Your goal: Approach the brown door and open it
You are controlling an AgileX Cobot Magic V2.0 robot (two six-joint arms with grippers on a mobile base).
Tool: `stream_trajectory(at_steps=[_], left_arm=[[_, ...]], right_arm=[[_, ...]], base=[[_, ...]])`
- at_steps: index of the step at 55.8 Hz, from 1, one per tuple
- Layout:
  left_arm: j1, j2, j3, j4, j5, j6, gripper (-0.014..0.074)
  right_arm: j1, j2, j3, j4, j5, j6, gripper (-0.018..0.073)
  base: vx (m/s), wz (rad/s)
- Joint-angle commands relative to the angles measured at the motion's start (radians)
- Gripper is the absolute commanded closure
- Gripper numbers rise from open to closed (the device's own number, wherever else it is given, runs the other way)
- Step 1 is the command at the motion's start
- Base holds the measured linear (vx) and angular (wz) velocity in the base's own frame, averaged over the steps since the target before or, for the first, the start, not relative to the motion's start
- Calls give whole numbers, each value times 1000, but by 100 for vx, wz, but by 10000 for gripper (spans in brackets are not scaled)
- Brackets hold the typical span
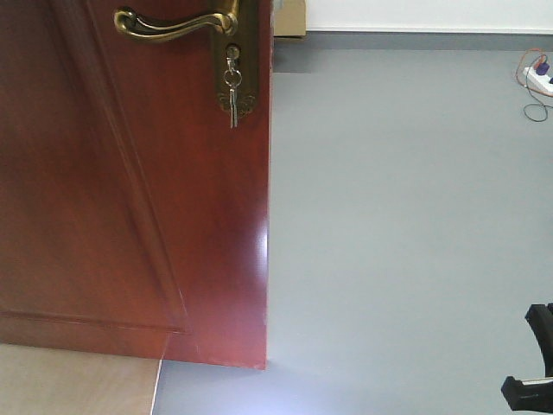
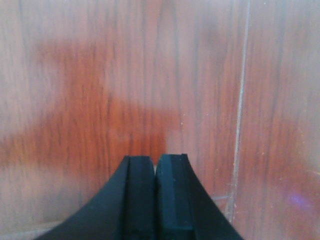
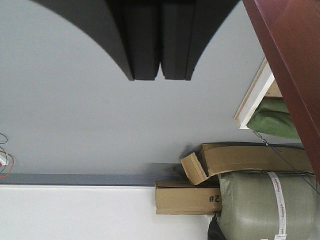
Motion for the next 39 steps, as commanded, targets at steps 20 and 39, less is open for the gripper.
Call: stream_trajectory(at_steps=[20,39], left_arm=[[-4,-26,-30,221,-83,-230,530],[-4,-26,-30,908,-320,-1042,530]], right_arm=[[2,-6,4,-3,-78,-6,559],[2,-6,4,-3,-78,-6,559]], base=[[0,0],[0,0]])
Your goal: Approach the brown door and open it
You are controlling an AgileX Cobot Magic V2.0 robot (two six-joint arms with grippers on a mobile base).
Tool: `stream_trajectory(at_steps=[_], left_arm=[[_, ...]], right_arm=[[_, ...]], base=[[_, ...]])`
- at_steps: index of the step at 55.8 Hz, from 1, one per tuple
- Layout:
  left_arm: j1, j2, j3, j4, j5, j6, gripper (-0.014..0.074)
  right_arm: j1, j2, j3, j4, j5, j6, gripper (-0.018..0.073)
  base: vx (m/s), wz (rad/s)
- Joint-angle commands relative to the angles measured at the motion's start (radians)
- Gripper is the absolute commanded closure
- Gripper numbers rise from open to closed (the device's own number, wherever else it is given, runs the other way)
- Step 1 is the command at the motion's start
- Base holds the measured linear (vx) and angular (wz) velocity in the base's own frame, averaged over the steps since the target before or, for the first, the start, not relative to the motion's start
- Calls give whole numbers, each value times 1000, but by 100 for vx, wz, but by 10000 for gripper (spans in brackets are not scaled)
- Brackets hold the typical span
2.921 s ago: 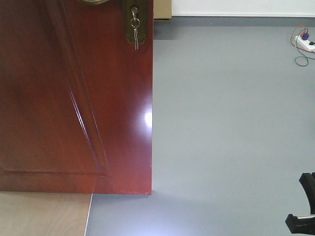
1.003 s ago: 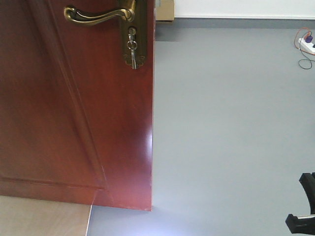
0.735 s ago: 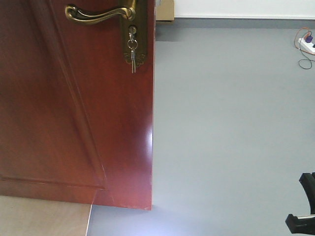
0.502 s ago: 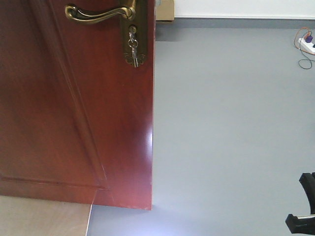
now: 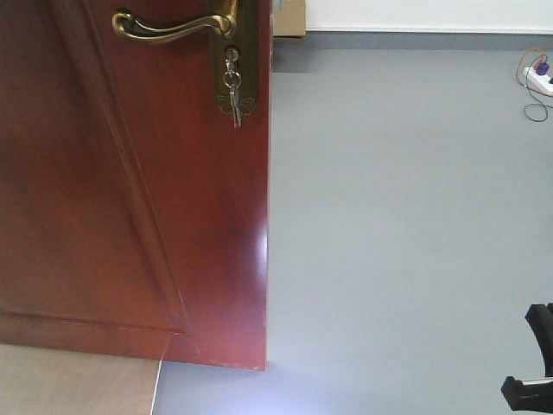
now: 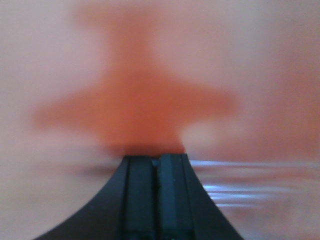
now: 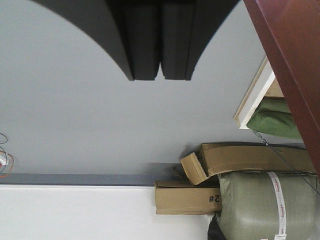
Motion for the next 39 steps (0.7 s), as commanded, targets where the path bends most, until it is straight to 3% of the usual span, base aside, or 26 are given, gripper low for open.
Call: stream_trajectory(at_steps=[1,8,17,23,27,39], left_arm=[[-2,-26,-30,214,-125,-302,530],[-2,-27,-30,483,-203,-620,530],[-2,-27,-30,731,-260,-886,530],[-2,-27,-29,812,-282,-941,530],[-2,-27,-29,815,-292,-943,530],[-2,-76,-25,868,-257,-855,530]], right_arm=[[2,-6,4,-3,-78,-6,559],[2,-6,4,-3,-78,-6,559],[2,-6,4,-3,-78,-6,559],[2,-6,4,-3,-78,-6,559],[2,-6,4,-3,-78,-6,559],[2,-6,4,-3,-78,-6,559]], base=[[0,0],[0,0],[0,0],[0,0],[0,0],[0,0]])
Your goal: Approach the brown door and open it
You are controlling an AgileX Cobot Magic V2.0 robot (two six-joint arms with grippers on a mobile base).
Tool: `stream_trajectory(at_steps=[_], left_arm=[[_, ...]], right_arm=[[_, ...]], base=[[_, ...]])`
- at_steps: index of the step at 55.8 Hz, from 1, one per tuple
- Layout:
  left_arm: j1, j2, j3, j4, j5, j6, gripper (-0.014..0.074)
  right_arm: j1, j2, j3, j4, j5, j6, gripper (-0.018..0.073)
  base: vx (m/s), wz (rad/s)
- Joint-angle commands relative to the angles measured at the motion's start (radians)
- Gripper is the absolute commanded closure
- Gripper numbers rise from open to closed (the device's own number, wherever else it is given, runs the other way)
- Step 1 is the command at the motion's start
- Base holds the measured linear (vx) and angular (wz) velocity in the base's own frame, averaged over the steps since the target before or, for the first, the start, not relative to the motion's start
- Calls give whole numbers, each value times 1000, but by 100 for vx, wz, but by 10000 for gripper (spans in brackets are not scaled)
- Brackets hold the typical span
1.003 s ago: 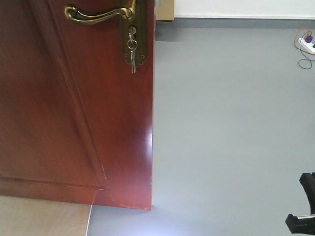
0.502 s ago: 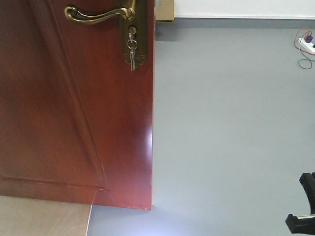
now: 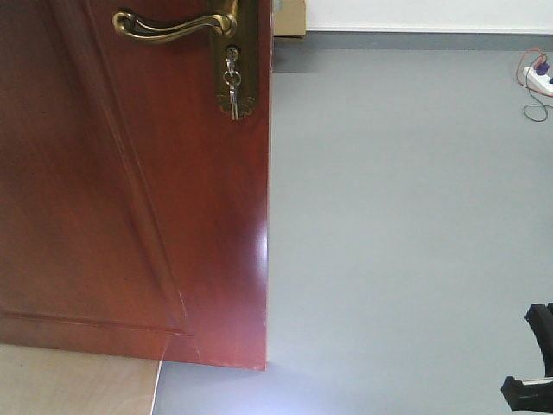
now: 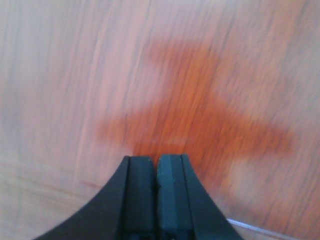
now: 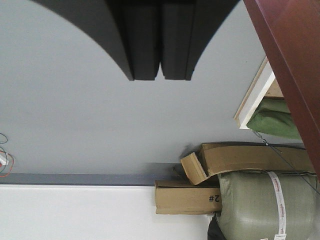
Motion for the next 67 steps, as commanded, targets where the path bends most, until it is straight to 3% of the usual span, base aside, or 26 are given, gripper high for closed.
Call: stream_trajectory(at_steps=[1,11,27,53,64,67], left_arm=[[-2,-75,-23,33,-56,53,530],[-4,-213,106,47,-65,111,530],[-62,-510,524,66,-204,111,530],[-84,-1101,1170,82,-201,111,530],[-84,-1267,1363,78,-201,100,530],[-84,-1300,1367,70,-137,100,530]], right_arm=[[2,-6,4,-3,-78,-6,559],[2,-6,4,-3,-78,-6,559],[2,-6,4,-3,-78,-6,559],[2,-6,4,-3,-78,-6,559],[2,-6,4,-3,-78,-6,559],[2,-6,4,-3,-78,-6,559]], base=[[0,0],[0,0],[0,0],[0,0],[0,0],[0,0]])
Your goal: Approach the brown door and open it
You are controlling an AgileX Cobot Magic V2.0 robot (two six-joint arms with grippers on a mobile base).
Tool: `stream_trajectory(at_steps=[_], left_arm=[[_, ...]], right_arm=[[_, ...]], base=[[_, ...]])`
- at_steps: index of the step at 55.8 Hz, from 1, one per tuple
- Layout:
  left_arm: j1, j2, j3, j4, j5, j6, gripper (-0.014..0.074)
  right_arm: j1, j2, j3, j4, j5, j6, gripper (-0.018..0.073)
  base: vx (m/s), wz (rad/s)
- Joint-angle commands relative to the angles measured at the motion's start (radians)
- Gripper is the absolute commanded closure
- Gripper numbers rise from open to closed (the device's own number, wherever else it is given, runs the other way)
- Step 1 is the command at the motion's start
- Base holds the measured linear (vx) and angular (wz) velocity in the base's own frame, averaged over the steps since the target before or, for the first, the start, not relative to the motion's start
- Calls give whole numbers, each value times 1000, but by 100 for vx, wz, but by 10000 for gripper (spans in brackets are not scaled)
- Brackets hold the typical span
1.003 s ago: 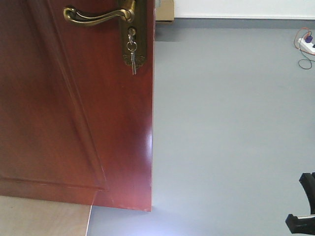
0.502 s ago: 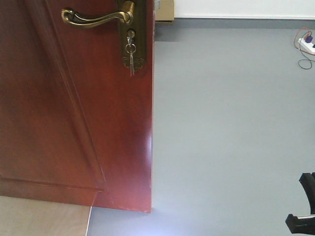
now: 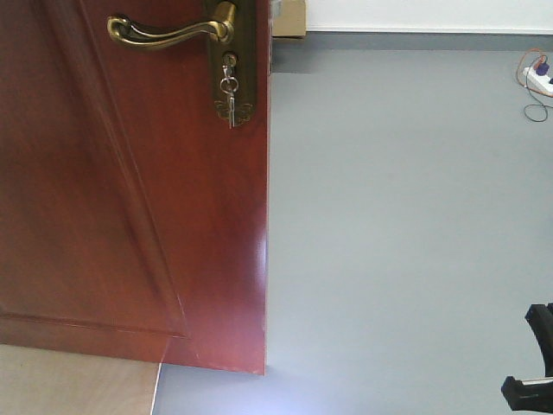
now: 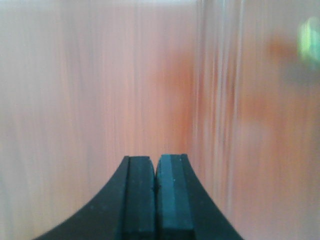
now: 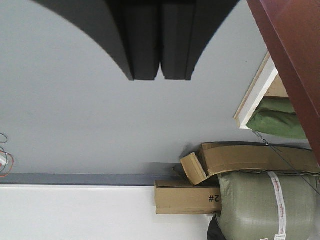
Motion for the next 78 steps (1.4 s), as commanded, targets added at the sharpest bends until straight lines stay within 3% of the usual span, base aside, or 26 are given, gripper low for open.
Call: stream_trajectory(at_steps=[1,78], left_arm=[[-6,-46,-5,-11,-13,-9,530],[-6,-60,-3,-10,15,-7,530]], right_arm=[[2,-6,4,-3,-78,-6,559],[2,-6,4,-3,-78,-6,559]], base=[[0,0],[0,0]])
